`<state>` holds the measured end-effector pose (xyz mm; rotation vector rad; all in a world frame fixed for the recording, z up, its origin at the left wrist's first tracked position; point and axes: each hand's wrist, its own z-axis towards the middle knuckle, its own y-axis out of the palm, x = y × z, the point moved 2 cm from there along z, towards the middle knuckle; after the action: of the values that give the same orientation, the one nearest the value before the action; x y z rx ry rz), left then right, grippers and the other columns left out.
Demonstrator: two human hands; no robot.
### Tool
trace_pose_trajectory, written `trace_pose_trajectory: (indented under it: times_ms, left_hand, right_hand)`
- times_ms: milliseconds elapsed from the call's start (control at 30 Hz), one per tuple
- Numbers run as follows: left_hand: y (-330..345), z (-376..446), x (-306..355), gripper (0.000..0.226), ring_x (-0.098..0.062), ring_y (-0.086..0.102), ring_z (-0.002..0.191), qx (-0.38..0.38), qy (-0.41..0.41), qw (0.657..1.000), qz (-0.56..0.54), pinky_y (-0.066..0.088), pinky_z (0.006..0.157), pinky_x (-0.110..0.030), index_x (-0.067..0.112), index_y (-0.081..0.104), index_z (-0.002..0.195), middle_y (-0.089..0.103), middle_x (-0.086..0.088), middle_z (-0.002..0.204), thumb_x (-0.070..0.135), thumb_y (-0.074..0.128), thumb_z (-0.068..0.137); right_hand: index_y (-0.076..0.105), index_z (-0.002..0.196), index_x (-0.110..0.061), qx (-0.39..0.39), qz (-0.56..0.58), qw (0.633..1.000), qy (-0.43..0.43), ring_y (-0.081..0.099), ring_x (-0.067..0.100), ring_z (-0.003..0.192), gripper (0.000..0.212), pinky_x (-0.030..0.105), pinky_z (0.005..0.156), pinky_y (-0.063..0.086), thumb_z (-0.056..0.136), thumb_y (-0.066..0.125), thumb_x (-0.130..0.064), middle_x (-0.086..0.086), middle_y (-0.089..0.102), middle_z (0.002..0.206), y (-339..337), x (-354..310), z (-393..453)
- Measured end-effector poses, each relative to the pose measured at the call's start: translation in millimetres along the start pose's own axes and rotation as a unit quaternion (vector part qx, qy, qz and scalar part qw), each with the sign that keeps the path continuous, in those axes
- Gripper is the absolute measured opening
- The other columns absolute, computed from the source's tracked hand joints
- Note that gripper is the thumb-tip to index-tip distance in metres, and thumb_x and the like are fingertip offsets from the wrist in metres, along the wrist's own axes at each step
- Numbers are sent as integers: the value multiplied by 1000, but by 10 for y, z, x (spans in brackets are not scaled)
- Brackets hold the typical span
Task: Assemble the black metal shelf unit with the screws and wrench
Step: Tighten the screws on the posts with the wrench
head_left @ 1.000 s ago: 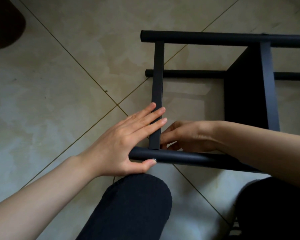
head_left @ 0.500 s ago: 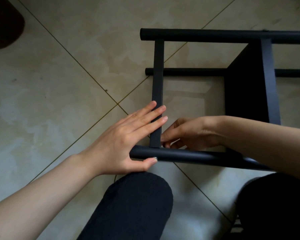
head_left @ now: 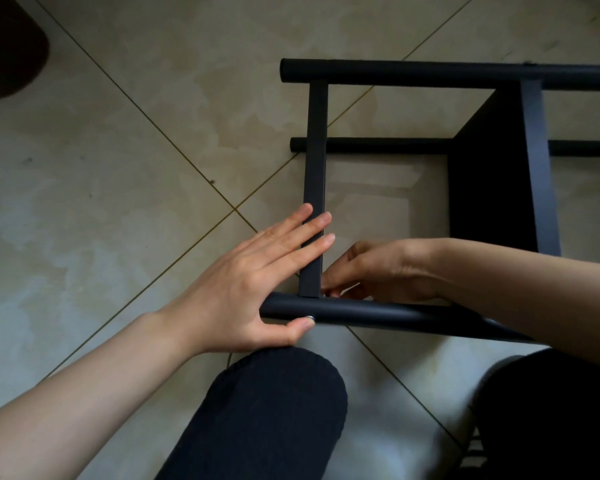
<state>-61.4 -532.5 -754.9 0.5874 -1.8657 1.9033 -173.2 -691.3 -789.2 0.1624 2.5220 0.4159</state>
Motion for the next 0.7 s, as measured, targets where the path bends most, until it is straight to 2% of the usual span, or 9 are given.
trace_pose_trajectory:
  times_ms: [67,200,367,500,600,700]
  left_hand:
    - [-1,-3,-1,83,-20,11,155,1,0,1000,0,24,123,-37,9,34,154,21,-4,166,45,65,86]
    - [-4,-4,0,83,-20,12,155,1,2,1000,0,23,123,-35,8,34,154,22,-5,166,44,66,86]
    - [1,-3,1,82,-19,12,155,3,-2,1000,1,22,124,-34,9,34,154,22,-3,166,45,65,86]
    - [-5,-6,-1,83,-19,12,155,0,-4,1000,-1,23,123,-35,10,34,154,21,-2,166,45,65,86]
    - [-13,-2,7,82,-19,12,155,0,-4,1000,0,21,124,-33,9,35,153,22,-4,165,45,65,86]
    - [-12,4,14,82,-19,12,155,0,-3,1000,2,20,124,-31,8,36,153,23,-5,165,44,65,86]
  right_hand:
    - [71,89,-12,12,-2,1000,0,66,12,69,11,25,65,52,91,65,-21,-1,70,77,37,2,33]
    - [73,83,-15,4,-4,1000,-3,64,12,70,13,24,66,52,91,65,-22,-1,68,76,46,-16,27]
    - [73,82,-15,0,7,1000,-1,63,17,80,14,32,79,49,91,64,-20,4,67,85,4,-11,0]
    - [72,81,-15,22,-7,1000,0,64,14,74,12,29,75,50,90,66,-19,1,68,78,55,-12,58]
    - [73,76,-18,5,-11,1000,3,63,12,69,16,27,69,51,90,67,-22,0,66,76,29,-26,30]
    - [76,72,-19,-13,-4,1000,4,64,12,71,18,31,74,51,88,68,-23,0,67,78,-9,-33,-17]
